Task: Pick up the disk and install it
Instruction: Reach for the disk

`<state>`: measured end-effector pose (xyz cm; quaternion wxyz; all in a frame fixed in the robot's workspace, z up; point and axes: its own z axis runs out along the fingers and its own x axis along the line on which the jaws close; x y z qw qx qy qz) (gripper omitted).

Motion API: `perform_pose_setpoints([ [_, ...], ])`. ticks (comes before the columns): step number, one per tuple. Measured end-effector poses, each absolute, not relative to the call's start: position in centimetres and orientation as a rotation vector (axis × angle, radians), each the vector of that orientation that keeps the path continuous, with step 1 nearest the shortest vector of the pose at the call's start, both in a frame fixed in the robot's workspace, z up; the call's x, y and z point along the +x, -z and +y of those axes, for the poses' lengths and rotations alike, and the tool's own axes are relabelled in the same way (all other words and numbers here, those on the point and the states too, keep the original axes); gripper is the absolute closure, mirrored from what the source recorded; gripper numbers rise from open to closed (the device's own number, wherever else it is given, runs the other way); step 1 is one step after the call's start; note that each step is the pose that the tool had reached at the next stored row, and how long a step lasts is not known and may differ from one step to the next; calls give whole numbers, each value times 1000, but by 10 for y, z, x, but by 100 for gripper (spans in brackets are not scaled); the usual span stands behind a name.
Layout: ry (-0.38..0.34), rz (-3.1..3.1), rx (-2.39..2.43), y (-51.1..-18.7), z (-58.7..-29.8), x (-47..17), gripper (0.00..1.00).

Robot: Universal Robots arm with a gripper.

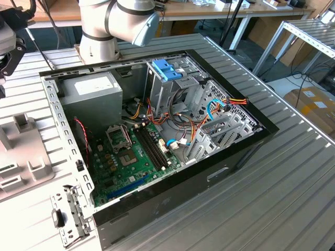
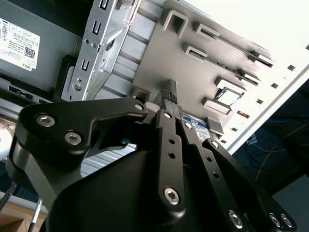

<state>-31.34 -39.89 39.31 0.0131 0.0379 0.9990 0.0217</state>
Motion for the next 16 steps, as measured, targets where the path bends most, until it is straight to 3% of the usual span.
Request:
perform_pose_setpoints([
  [16,-68,3113,118,-393,-399,-330,89],
])
